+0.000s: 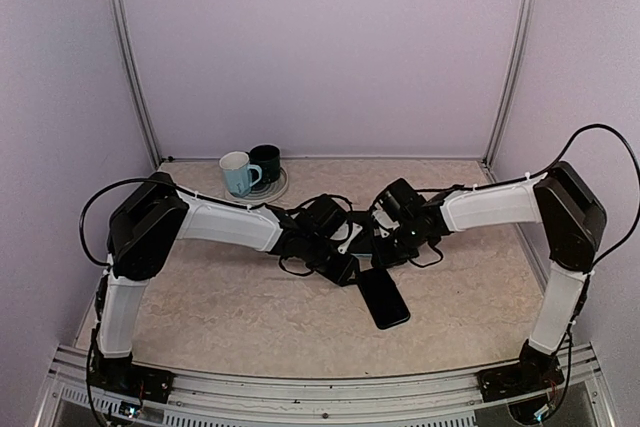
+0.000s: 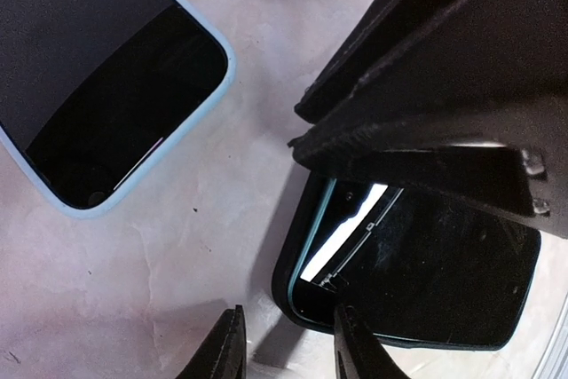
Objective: Put the phone into the phone case
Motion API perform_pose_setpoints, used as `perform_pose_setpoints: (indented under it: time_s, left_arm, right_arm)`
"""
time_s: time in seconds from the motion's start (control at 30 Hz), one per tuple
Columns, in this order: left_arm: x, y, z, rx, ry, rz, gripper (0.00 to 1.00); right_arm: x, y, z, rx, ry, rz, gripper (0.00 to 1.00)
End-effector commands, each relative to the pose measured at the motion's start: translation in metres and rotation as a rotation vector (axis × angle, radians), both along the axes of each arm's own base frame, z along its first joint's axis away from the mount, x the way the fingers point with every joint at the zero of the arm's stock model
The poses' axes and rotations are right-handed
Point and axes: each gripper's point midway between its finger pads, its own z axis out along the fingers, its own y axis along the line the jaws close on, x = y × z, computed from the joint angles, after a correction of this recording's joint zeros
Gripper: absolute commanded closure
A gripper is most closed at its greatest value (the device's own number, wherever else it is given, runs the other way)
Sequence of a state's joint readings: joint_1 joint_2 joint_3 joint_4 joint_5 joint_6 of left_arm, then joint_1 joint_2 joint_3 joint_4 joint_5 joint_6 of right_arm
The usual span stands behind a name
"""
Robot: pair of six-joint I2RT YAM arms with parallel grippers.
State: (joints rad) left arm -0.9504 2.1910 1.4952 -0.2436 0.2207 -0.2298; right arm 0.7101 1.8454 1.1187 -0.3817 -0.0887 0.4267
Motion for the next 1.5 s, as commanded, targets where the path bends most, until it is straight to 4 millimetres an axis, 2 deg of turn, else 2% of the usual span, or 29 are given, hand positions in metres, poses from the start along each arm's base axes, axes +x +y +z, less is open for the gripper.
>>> perform_pose_setpoints:
  time_s: [0.0,0.13,0.23,0.27,0.33,0.43,0.47,0.57,0.67,1.07,1.23,1.33,1.47]
  left_arm:
    - [-0.011,0.023,-0.028,0.090,0.072,0.006,0.66]
    - [0.006,0.014,0.018,-0.025,-0.013,0.037,0.62]
    - [0.017,0.014,0.050,-0.106,-0.077,0.060,0.59]
    - [0.020,0.016,0.061,-0.127,-0.100,0.069,0.58]
    - [0.027,0.026,0.067,-0.133,-0.131,0.101,0.56]
    - [0.037,0.043,0.068,-0.115,-0.156,0.152,0.52]
    - [0.037,0.048,0.065,-0.108,-0.159,0.159,0.50]
    - [0.039,0.056,0.065,-0.105,-0.174,0.173,0.44]
    - [0.038,0.061,0.068,-0.118,-0.187,0.179,0.40]
    - [0.038,0.064,0.062,-0.135,-0.169,0.165,0.38]
    - [0.036,0.064,0.061,-0.137,-0.159,0.160,0.38]
    - [0.037,0.065,0.061,-0.132,-0.163,0.163,0.38]
    - [0.039,0.064,0.062,-0.128,-0.162,0.169,0.37]
  right_arm:
    - [-0.042,-0.040,-0.023,-0.245,0.175,0.020,0.85]
    - [-0.019,-0.035,0.022,-0.229,0.075,-0.016,0.76]
    - [-0.022,-0.040,0.042,-0.234,0.048,-0.064,0.64]
    - [-0.027,-0.041,0.043,-0.238,0.052,-0.077,0.57]
    - [-0.038,-0.039,0.041,-0.242,0.063,-0.091,0.45]
    - [-0.049,-0.034,0.035,-0.251,0.071,-0.117,0.09]
    - [-0.052,-0.030,0.034,-0.245,0.070,-0.121,0.02]
    - [-0.061,-0.016,0.028,-0.229,0.103,-0.108,0.01]
    - [-0.072,-0.012,0.016,-0.263,0.154,-0.095,0.01]
    - [-0.096,-0.012,-0.015,-0.329,0.262,-0.076,0.01]
    - [-0.100,-0.020,-0.022,-0.393,0.264,-0.076,0.01]
    - [-0.102,-0.024,-0.026,-0.416,0.259,-0.077,0.08]
    - [-0.102,-0.025,-0.027,-0.429,0.239,-0.065,0.23]
